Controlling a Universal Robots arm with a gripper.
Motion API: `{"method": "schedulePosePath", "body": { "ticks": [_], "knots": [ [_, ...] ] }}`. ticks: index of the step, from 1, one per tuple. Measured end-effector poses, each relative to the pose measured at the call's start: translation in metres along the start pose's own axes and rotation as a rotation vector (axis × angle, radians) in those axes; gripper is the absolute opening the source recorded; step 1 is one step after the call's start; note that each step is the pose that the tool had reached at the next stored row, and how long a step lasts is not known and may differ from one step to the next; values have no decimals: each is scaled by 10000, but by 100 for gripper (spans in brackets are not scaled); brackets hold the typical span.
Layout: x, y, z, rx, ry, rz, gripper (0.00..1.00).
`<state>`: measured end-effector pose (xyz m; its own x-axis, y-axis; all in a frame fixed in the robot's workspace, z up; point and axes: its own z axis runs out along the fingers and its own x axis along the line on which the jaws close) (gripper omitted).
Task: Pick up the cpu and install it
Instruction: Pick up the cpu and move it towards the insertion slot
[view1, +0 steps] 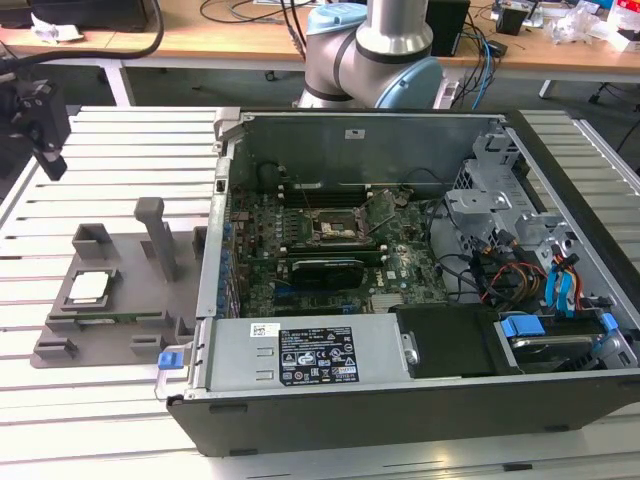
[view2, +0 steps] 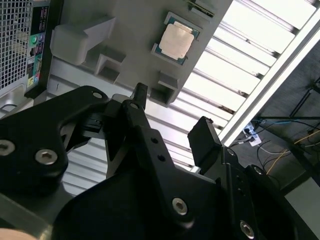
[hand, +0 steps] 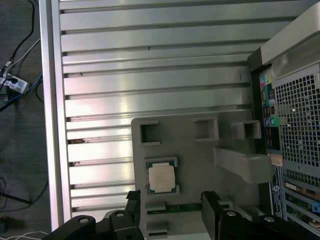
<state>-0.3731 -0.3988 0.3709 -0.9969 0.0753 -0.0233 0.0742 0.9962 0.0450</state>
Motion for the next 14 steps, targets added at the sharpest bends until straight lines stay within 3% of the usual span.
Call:
{"method": "schedulePosePath", "body": {
  "ticks": [14],
  "knots": [
    [2, -4, 89, 0, 0, 0, 60]
  ]
}}
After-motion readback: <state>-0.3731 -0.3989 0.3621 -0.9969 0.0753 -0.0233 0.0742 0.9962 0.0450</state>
